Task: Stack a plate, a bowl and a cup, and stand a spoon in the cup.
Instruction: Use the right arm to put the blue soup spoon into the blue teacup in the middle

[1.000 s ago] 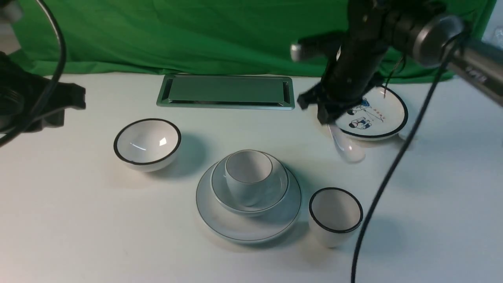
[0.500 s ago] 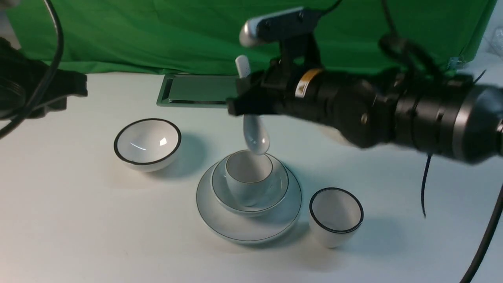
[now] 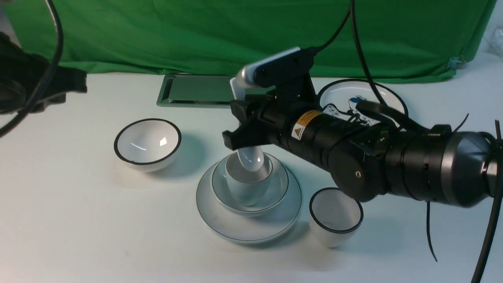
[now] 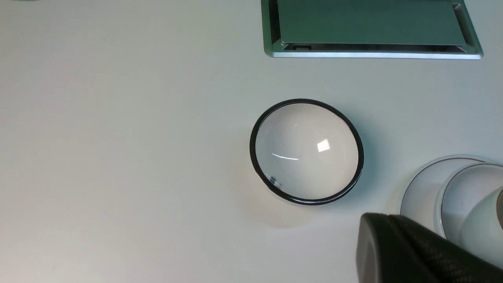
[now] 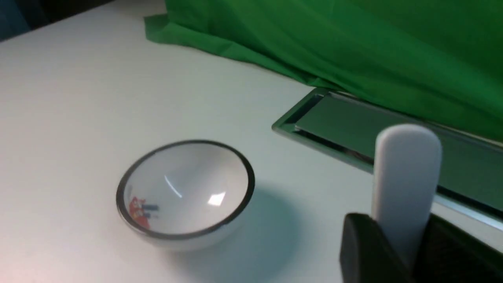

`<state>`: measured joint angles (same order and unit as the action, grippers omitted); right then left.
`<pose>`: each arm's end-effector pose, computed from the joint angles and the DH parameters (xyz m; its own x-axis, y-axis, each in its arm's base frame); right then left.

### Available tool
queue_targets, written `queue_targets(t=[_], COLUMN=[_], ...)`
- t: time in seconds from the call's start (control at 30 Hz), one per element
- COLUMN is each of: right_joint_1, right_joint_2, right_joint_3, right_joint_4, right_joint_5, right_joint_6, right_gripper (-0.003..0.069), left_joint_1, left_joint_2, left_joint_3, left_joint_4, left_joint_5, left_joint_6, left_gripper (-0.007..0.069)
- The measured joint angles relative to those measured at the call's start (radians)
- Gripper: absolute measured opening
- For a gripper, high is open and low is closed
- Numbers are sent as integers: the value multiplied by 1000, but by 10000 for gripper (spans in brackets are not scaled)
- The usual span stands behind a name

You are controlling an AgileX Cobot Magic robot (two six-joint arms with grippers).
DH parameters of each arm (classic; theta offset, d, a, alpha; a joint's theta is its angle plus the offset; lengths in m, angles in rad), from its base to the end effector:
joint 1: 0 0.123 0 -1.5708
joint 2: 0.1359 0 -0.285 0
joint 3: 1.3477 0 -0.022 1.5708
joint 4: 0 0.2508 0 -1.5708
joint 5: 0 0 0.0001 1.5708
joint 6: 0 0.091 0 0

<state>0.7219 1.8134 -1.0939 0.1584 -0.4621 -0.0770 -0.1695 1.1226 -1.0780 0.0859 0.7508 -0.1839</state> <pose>0.3119 0.2661 0.2414 -0.1700 -0.0633 -0.9834 -0.5974 0.8003 0.0517 0.2287 -0.0337 0.3678 -0.6501 -0.0110 -0.7598 0.0464 0.9975 -0.0541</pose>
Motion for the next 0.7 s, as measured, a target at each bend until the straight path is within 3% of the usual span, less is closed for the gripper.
queue_targets(t=[0.23, 0.43, 0.53, 0.63, 0.7], right_joint_1=[1, 1, 1, -12, -56], right_joint_2=[0, -40, -110, -250, -409], right_joint_3=[32, 33, 33, 33, 33], right_joint_4=[0, 0, 0, 0, 0], right_joint_5=[-28, 46, 157, 332, 523], right_joint_6=[-2, -12, -40, -74, -76], right_gripper=[174, 347, 367, 314, 160], left_joint_1=[0, 0, 0, 0, 0], left_joint_2=[0, 0, 0, 0, 0], left_joint_3=[0, 0, 0, 0, 0], left_joint_4=[2, 3, 3, 3, 3], left_joint_5=[-32, -35, -35, -35, -35], left_joint_6=[1, 1, 1, 2, 3], left_gripper=[3, 3, 3, 3, 3])
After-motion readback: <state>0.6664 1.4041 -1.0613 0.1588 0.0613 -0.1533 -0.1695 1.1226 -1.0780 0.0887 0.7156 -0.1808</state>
